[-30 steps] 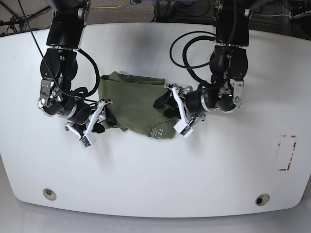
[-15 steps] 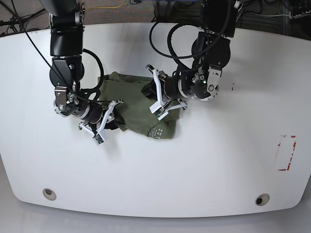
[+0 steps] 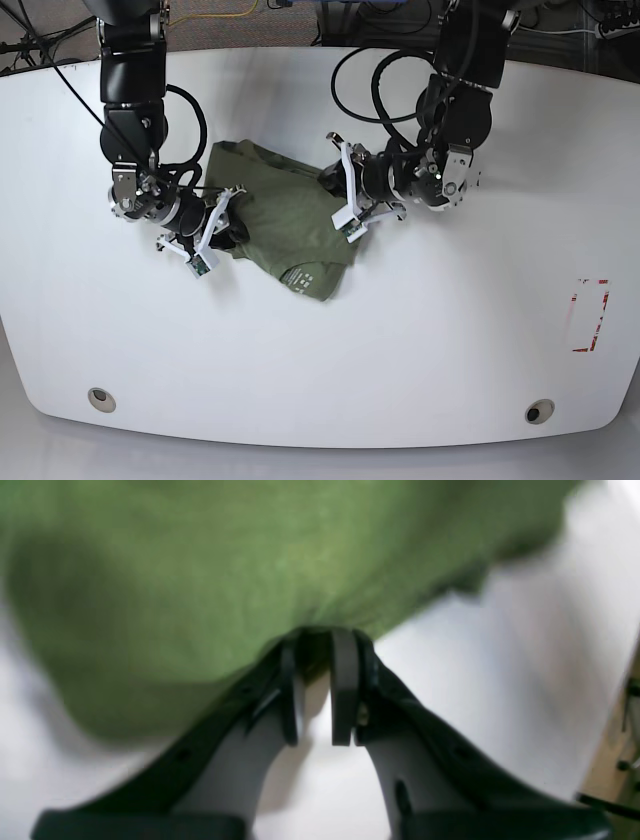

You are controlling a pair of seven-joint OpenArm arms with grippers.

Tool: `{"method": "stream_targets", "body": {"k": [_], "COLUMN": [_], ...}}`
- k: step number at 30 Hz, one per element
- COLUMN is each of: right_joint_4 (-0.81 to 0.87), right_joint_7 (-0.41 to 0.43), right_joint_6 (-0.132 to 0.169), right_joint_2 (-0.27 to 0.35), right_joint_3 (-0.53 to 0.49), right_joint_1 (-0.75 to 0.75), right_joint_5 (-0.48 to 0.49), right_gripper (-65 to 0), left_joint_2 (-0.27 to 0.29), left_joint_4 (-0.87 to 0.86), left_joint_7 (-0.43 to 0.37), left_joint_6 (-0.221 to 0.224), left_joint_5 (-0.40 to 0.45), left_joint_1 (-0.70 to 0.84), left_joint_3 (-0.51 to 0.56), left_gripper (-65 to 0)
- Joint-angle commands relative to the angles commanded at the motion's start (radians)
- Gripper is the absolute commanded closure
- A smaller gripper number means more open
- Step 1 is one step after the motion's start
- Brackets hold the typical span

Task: Fold the T-shirt properly
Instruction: 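Press and square the folded green shirt with both grippers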

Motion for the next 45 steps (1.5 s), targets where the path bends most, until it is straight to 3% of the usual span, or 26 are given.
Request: {"method": "stream_targets", "body": {"k": [8, 17, 21, 24, 28, 35, 42, 45], "right_joint_4": [0.19, 0.33, 0.387, 0.404, 0.404, 0.373, 0.284, 0.253], "right_joint_7": [-0.103, -0.229, -0.269, -0.298, -0.304, -0.301, -0.296, -0.256], "right_joint_6": [0.0, -0.001, -0.033, -0.056, -0.059, -0.061, -0.059, -0.059], "right_joint_2": [-0.112, -0.201, -0.203, -0.196, -0.158, -0.153, -0.158, -0.16], "right_joint_3": [0.0, 0.0, 0.0, 0.0, 0.0, 0.0, 0.0, -0.002], "right_joint_1": [-0.097, -0.104, -0.084, -0.078, -0.077, -0.089, -0.092, -0.098], "right_joint_5": [-0.009, -0.009, -0.009, -0.009, -0.006, -0.009, -0.009, -0.006], "right_gripper": [-14.6, -14.6, -15.1, -15.1, -15.1, -14.9, -14.6, -14.6], "left_joint_2": [-0.084, -0.107, -0.107, -0.107, -0.1, -0.055, -0.015, -0.014], "left_joint_4": [-0.157, -0.167, -0.164, -0.123, -0.023, 0.195, 0.264, 0.262], "left_joint_7": [-0.095, -0.095, -0.095, -0.058, -0.005, 0.048, 0.071, 0.066], "left_joint_6": [-0.002, -0.002, -0.021, -0.06, -0.069, -0.069, -0.069, -0.069], "left_joint_5": [-0.003, -0.003, -0.005, -0.005, -0.005, -0.003, 0.0, 0.0], "left_joint_1": [-0.126, -0.206, -0.236, -0.244, -0.235, -0.118, -0.031, 0.014], "left_joint_3": [0.06, 0.072, 0.071, 0.069, 0.072, 0.075, 0.075, 0.075], "left_gripper": [-10.1, -10.7, -10.7, -10.7, -10.7, -10.7, -10.7, -10.7]}}
